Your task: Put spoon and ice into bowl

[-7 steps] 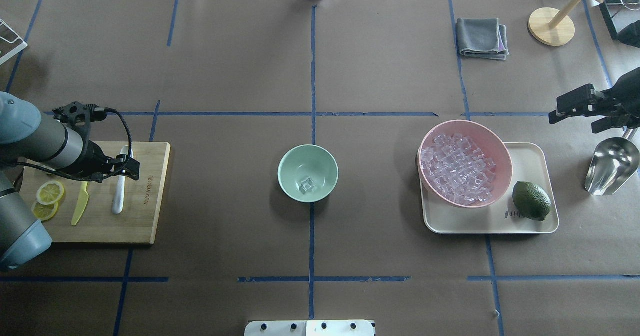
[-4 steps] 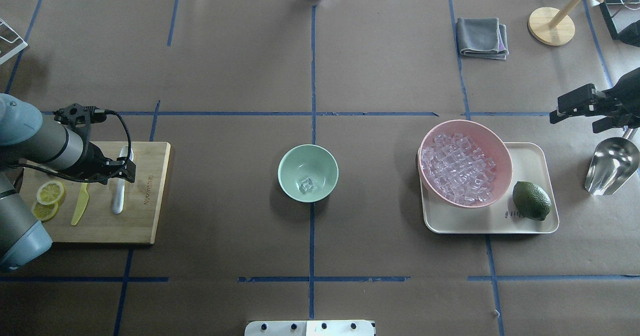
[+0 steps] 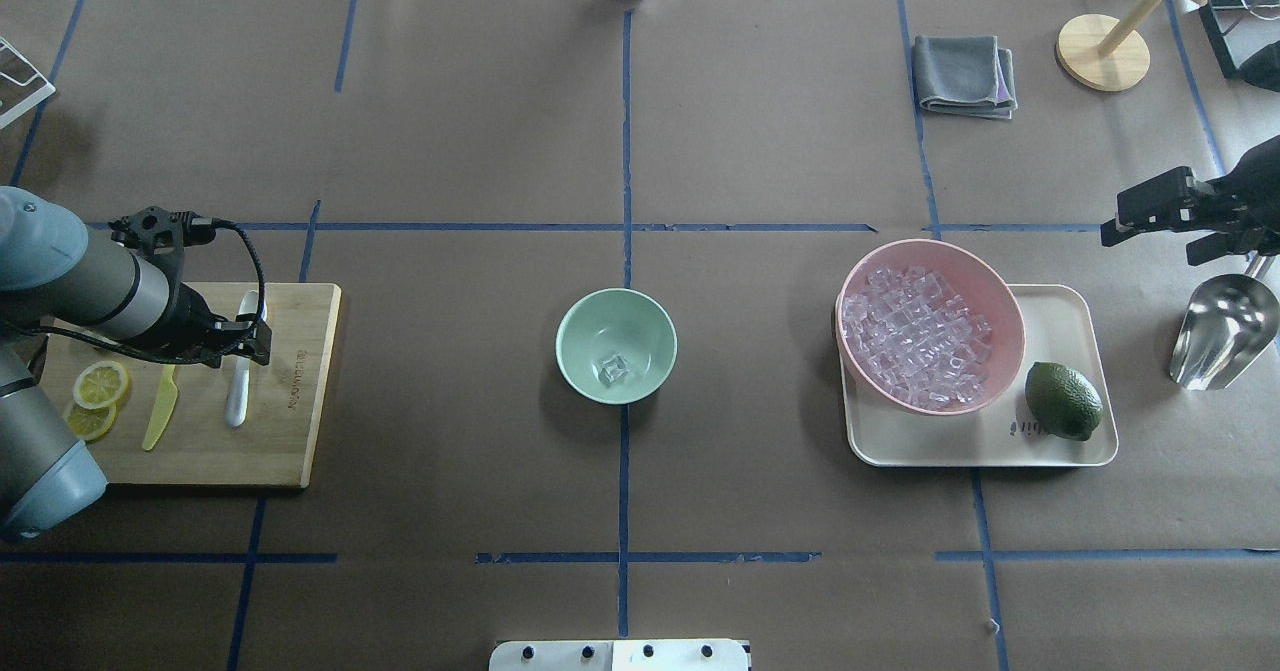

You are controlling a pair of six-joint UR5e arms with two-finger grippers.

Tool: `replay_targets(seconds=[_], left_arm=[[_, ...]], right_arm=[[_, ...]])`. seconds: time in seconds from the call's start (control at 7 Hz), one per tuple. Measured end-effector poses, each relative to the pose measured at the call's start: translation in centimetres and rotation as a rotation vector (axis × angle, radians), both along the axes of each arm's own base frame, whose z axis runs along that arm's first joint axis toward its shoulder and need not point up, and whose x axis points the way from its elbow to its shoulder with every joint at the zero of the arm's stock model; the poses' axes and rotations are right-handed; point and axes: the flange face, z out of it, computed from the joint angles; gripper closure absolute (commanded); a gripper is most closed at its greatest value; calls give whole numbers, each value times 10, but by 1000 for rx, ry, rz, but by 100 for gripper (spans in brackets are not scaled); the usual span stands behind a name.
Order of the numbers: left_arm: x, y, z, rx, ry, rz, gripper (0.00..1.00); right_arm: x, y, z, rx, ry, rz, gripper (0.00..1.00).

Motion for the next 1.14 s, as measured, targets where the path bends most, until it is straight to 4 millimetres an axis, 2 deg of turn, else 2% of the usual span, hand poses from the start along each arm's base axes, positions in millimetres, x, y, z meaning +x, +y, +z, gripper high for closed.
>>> replay_targets(seconds=[0.14,0.43,0.71,0.86,1.14], left_arm=[[0,0,0,0,0,1,53],[1,0,0,0,0,1,69],[1,0,-1,0,1,3,96],[2,0,-1,0,2,3,100],[2,0,-6,3,10,2,100]], right_arm=[[0,0,0,-1,0,-1,1],[-1,0,1,-2,1,-1,1],[-1,0,1,-3,2,-1,1],[-1,0,1,-3,2,-1,1],[-1,-1,0,-2,0,-1,1]])
